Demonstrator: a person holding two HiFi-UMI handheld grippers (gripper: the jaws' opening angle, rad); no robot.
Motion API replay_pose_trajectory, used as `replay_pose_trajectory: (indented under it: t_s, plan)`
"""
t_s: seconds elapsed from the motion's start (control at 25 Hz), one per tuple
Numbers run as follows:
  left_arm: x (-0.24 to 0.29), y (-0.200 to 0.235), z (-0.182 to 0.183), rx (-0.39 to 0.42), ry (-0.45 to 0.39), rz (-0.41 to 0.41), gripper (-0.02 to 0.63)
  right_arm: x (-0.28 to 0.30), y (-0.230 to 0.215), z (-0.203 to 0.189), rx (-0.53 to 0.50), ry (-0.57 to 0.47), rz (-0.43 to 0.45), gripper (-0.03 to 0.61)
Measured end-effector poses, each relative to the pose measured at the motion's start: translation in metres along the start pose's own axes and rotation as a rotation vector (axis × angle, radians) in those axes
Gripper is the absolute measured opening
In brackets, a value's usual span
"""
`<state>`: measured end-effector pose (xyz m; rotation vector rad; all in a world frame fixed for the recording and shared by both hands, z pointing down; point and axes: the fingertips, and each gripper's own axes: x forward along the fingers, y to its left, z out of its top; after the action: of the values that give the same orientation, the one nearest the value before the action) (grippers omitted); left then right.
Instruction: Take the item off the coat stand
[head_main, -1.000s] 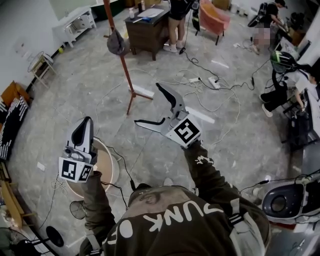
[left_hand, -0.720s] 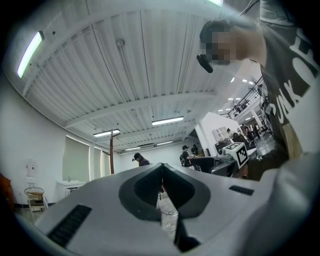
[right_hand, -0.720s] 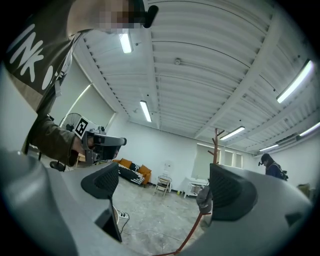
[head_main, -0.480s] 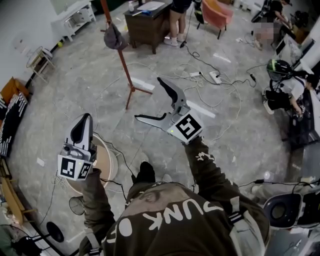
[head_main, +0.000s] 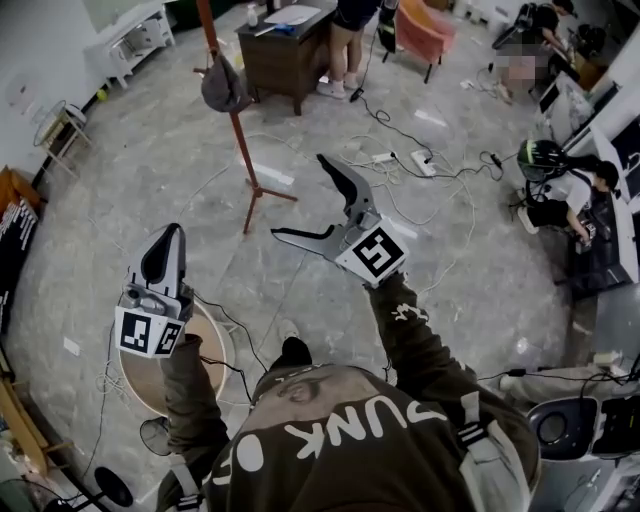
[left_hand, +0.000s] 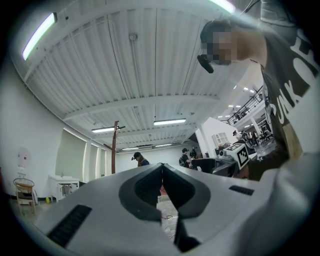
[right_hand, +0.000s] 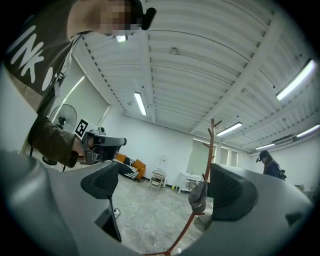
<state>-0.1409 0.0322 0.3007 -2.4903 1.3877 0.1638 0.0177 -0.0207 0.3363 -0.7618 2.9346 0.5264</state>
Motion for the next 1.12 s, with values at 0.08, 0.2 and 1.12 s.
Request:
replay_pose_trajectory:
  t_s: [0.08,0.2,1.12]
  plan:
    - [0.009,0.026,-0.005,-0.005,-0.001,-0.003,0.005,0.023,-0.011,-0.005,-0.003,0.008,-0.003,0.557]
    - [0.020,0.065,-0.013,-0.012,-0.006,-0.008,0.005,0.058,-0.026,-0.012,-0.001,0.019,-0.016,0.557]
    - [0.148,0.229,-0.102,-0.037,0.032,-0.009,0.005,0.219,-0.169,-0.108,0.059,0.039,-0.039,0.557]
